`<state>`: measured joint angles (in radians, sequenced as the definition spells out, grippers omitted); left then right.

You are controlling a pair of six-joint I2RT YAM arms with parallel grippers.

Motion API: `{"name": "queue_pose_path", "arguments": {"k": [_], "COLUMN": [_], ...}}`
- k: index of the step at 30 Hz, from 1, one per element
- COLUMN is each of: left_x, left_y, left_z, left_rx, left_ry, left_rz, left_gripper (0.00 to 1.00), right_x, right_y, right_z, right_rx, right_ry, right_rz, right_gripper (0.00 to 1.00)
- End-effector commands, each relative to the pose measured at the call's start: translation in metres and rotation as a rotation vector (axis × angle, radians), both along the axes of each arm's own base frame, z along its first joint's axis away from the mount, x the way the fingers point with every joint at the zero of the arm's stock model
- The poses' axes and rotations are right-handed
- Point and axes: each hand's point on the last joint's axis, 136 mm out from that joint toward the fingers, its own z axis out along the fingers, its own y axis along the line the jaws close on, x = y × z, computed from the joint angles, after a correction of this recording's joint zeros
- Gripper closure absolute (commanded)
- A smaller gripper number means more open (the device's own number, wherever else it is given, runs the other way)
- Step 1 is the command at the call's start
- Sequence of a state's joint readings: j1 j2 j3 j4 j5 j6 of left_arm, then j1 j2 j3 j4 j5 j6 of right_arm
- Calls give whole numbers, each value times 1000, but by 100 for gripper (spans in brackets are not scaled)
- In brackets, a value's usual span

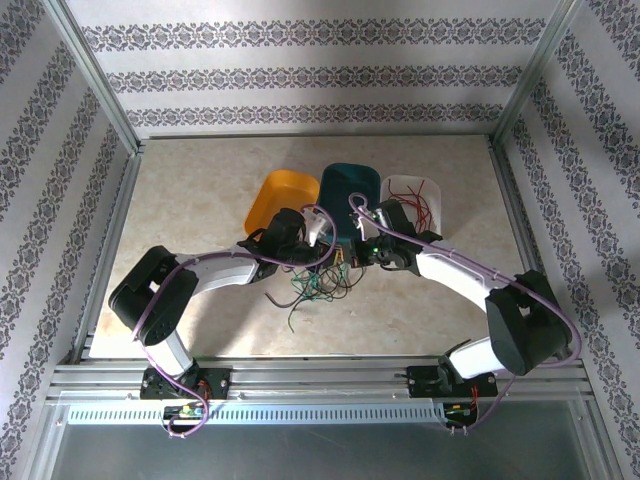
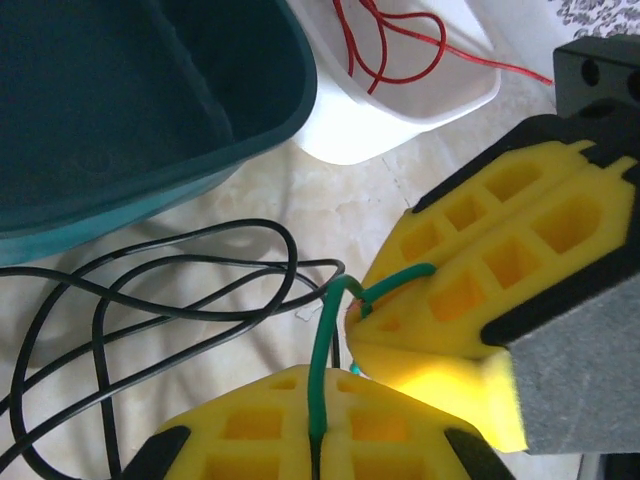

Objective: Untangle the cables

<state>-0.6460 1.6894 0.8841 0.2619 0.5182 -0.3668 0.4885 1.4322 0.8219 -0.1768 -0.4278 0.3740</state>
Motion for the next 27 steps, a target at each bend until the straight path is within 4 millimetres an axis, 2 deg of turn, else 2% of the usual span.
{"name": "queue_pose_path", "arguments": {"k": [1, 5, 12, 16, 20, 24, 27], "left_x": [6, 12, 16, 9, -3, -5, 5], "left_y": [-1, 6, 9, 7, 3, 8, 19], "left_z": [22, 27, 41, 44, 36, 28, 21], "left_rx": [-81, -146, -180, -165, -133, -109, -82], "left_ry": [-30, -13, -36, -36, -10, -10, -33], "left_rz": [1, 33, 14, -28, -82, -53, 47], "left_gripper": [74, 65, 64, 63, 57, 53, 48], "right_x": [-1, -13, -23, -17, -10, -2, 15], "right_y": [-10, -22, -42, -59, -69, -68, -63], "right_z": [10, 10, 11, 17, 25, 37, 58], "right_rx": [-3, -15, 1, 12, 43, 62, 109], "right_ry": [-44, -37, -19, -27, -29, -53, -96], "right_rz": [-27, -33, -78, -141, -174, -188, -213], "right_gripper": [100, 100, 100, 100, 100, 99, 98]}}
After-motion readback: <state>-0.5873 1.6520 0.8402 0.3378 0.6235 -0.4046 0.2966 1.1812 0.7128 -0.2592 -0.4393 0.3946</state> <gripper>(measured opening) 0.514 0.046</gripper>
